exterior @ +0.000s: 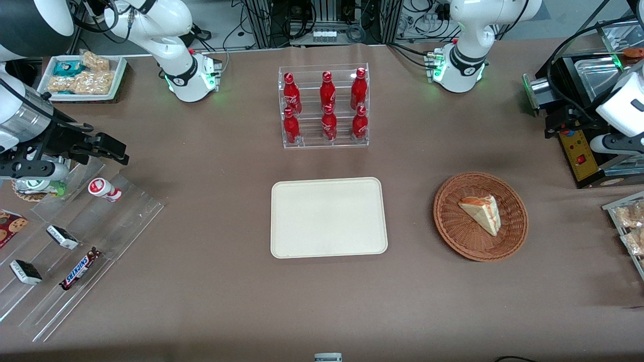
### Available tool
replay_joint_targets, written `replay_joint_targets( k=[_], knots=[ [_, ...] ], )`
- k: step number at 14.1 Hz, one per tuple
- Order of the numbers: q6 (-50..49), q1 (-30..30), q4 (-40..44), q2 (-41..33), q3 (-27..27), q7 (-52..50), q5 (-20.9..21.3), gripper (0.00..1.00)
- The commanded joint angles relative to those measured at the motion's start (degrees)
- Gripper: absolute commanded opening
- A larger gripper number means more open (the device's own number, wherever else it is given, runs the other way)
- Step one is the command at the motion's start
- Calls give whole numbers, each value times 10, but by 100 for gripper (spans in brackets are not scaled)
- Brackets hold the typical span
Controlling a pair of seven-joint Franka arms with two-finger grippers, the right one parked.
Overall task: Place sandwich from basket to tray
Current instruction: 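Move the left gripper toward the wicker basket with the sandwich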
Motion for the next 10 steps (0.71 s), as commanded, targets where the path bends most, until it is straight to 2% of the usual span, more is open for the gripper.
replay_joint_targets(
  k=[1,5,8,10],
  knots=[
    [-12,4,14,19,-10,-3,2,100],
    [4,-10,0,59,-18,-15,10,100],
    [61,-31,-11,106,-18,-97,11,100],
    [123,-38,-63,109,-18,-132,12,100]
  ],
)
